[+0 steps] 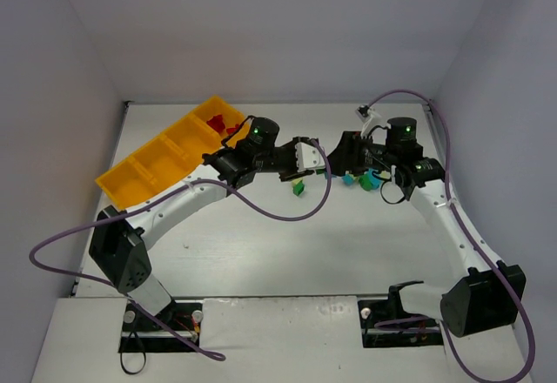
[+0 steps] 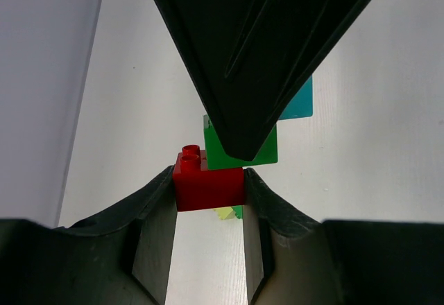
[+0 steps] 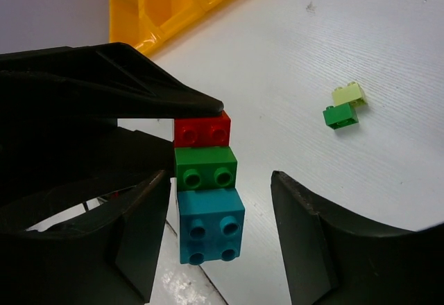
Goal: Sort the legos into containers by color
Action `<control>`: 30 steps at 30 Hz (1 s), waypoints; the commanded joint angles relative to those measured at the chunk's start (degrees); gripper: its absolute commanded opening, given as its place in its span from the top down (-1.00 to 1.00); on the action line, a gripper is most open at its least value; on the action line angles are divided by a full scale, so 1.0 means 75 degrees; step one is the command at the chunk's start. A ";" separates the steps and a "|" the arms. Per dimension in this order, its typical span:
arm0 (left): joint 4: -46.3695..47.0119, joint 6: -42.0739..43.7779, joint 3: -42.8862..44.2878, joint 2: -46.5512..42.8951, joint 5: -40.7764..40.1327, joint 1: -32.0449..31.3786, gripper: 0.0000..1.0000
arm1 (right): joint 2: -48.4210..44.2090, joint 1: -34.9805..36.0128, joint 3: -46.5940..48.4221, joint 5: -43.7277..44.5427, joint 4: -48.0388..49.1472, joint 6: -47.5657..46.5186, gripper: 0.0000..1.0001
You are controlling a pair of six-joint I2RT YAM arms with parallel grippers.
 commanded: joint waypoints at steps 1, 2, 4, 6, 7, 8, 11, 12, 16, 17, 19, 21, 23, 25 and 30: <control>0.0390 0.0210 0.0469 -0.0417 0.0315 -0.0047 0.86 | 0.0028 0.0065 0.0288 -0.0140 0.0482 -0.0024 -0.11; 0.0378 0.0222 0.0469 -0.0417 0.0315 -0.0047 0.86 | 0.0039 0.0065 0.0276 -0.0129 0.0493 -0.0024 -0.08; 0.0390 0.0245 0.0469 -0.0441 0.0315 -0.0059 0.86 | 0.0051 0.0065 0.0276 -0.0140 0.0493 -0.0024 0.03; 0.0413 0.0245 0.0469 -0.0417 0.0326 -0.0047 0.86 | 0.0063 0.0065 0.0264 -0.0140 0.0493 -0.0024 0.11; 0.0425 0.0234 0.0469 -0.0417 0.0326 -0.0059 0.86 | 0.0063 0.0065 0.0264 -0.0152 0.0505 -0.0024 0.13; 0.0425 0.0233 0.0481 -0.0406 0.0350 -0.0059 0.86 | 0.0074 0.0065 0.0276 -0.0175 0.0493 -0.0024 0.13; 0.0437 0.0222 0.0505 -0.0394 0.0373 -0.0059 0.86 | 0.0086 0.0065 0.0264 -0.0187 0.0493 -0.0024 0.11; 0.0448 0.0233 0.0516 -0.0394 0.0373 -0.0059 0.86 | 0.0098 0.0065 0.0264 -0.0199 0.0493 -0.0024 0.09; 0.0437 0.0257 0.0528 -0.0394 0.0373 -0.0059 0.86 | 0.0121 0.0066 0.0264 -0.0246 0.0505 -0.0036 0.08; 0.0437 0.0257 0.0528 -0.0394 0.0373 -0.0059 0.86 | 0.0121 0.0077 0.0253 -0.0257 0.0493 -0.0036 0.08; 0.0425 0.0268 0.0516 -0.0382 0.0338 -0.0059 0.86 | 0.0121 0.0077 0.0241 -0.0269 0.0493 -0.0047 0.13; 0.0437 0.0269 0.0505 -0.0382 0.0338 -0.0059 0.88 | 0.0110 0.0077 0.0218 -0.0269 0.0493 -0.0047 0.34; 0.0437 0.0280 0.0481 -0.0394 0.0338 -0.0059 0.96 | 0.0098 0.0066 0.0206 -0.0269 0.0493 -0.0059 0.61; 0.0437 0.0315 0.0446 -0.0394 0.0326 -0.0059 1.00 | 0.0051 0.0054 0.0194 -0.0246 0.0482 -0.0059 0.90; 0.0285 0.0467 0.0341 -0.0405 0.0455 -0.0059 1.00 | -0.0007 -0.0005 0.0171 -0.0211 0.0458 -0.0059 1.00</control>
